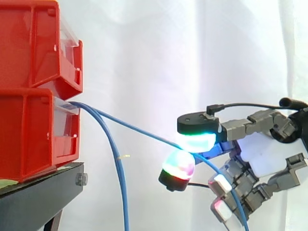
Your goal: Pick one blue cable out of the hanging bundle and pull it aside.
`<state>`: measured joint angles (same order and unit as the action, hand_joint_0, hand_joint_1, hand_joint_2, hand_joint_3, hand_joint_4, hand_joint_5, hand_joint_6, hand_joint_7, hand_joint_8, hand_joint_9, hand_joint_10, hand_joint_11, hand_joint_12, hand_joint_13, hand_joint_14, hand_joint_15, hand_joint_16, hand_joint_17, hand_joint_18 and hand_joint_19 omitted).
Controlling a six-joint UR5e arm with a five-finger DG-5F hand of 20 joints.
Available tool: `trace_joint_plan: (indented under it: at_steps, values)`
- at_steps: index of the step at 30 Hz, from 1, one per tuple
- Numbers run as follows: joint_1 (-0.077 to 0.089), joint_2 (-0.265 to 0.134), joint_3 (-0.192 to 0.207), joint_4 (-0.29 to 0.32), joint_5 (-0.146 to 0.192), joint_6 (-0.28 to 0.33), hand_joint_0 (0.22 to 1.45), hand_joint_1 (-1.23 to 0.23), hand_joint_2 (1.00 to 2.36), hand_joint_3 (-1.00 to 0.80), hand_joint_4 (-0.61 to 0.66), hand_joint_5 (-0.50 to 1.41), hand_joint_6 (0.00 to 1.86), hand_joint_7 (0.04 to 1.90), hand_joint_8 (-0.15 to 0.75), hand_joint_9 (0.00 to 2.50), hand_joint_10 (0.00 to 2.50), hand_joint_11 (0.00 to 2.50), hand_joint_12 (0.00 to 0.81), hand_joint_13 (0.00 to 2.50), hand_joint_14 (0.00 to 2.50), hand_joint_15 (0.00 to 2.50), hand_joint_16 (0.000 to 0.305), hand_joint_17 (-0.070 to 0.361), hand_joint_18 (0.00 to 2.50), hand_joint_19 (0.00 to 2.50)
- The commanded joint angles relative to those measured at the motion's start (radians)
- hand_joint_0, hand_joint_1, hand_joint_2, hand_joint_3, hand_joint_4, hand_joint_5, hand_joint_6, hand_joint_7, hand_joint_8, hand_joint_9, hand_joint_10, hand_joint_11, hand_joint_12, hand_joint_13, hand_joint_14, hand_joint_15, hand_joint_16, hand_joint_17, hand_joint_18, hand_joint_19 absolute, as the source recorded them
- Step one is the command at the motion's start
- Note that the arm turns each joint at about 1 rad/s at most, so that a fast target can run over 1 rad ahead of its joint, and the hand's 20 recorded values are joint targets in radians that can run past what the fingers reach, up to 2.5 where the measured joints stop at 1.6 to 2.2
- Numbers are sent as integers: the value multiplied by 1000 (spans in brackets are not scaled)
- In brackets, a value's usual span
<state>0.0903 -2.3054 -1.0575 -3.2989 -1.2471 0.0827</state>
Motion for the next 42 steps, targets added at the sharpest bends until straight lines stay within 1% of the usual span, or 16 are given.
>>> trace_joint_plan:
  at_steps: [1, 9, 14, 19, 22, 23, 24, 25, 26, 28, 29, 31, 35, 42]
  values:
    - [2, 0, -25, 59, 1, -1, 529, -794, 1265, -31, -259, -43, 902, 985, 274, 1251, 19, 634, 333, 1022, 22, 578, 62, 139, 906, 379]
    - [3, 0, -27, 76, 0, -6, 529, -793, 1264, -31, -253, -43, 902, 972, 281, 1252, 18, 624, 337, 1020, 22, 582, 62, 140, 905, 380]
    - [6, 0, -27, 88, -2, -9, 524, -796, 1282, -28, -253, -41, 900, 995, 279, 1251, 20, 631, 338, 1024, 20, 580, 62, 140, 908, 379]
    - [8, 0, -27, 90, 5, -9, 519, -798, 1302, -33, -262, -40, 900, 1002, 282, 1251, 21, 635, 339, 1024, 21, 579, 62, 140, 910, 379]
    - [8, 0, -47, 91, 3, -9, 519, -798, 1302, -33, -264, -40, 901, 998, 277, 1254, 21, 633, 337, 1025, 20, 584, 62, 140, 910, 377]
    - [9, 0, -71, 94, 1, -9, 519, -800, 1303, -34, -265, -40, 901, 987, 282, 1254, 20, 632, 338, 1025, 22, 579, 62, 140, 910, 379]
    - [8, 0, -82, 99, 0, -4, 520, -799, 1303, -34, -262, -40, 901, 998, 282, 1254, 20, 630, 342, 1025, 20, 579, 62, 140, 910, 379]
    - [8, 0, -104, 111, 1, 0, 519, -799, 1304, -35, -264, -40, 901, 988, 277, 1253, 20, 631, 339, 1024, 20, 583, 62, 140, 910, 377]
    - [9, 0, -124, 144, 1, 2, 520, -801, 1305, -38, -265, -40, 901, 987, 282, 1253, 20, 631, 338, 1023, 22, 578, 62, 140, 910, 379]
    - [9, 0, -128, 170, 1, -1, 520, -800, 1300, -33, -264, -40, 902, 992, 278, 1252, 20, 633, 339, 1023, 22, 580, 62, 140, 910, 379]
    - [11, 0, -130, 202, 1, -8, 520, -799, 1301, -33, -262, -40, 902, 983, 278, 1253, 21, 634, 338, 1024, 20, 576, 62, 140, 909, 378]
    - [11, 0, -130, 234, 1, -9, 520, -799, 1302, -33, -265, -40, 902, 985, 282, 1253, 20, 630, 338, 1024, 20, 580, 62, 140, 911, 379]
    - [11, 0, -130, 248, 0, -9, 519, -800, 1307, -35, -266, -40, 902, 987, 280, 1255, 18, 637, 339, 1023, 22, 584, 62, 139, 912, 379]
    - [11, 0, -130, 249, 3, -9, 518, -803, 1312, -36, -264, -40, 902, 989, 282, 1255, 20, 631, 338, 1025, 20, 582, 62, 139, 912, 379]
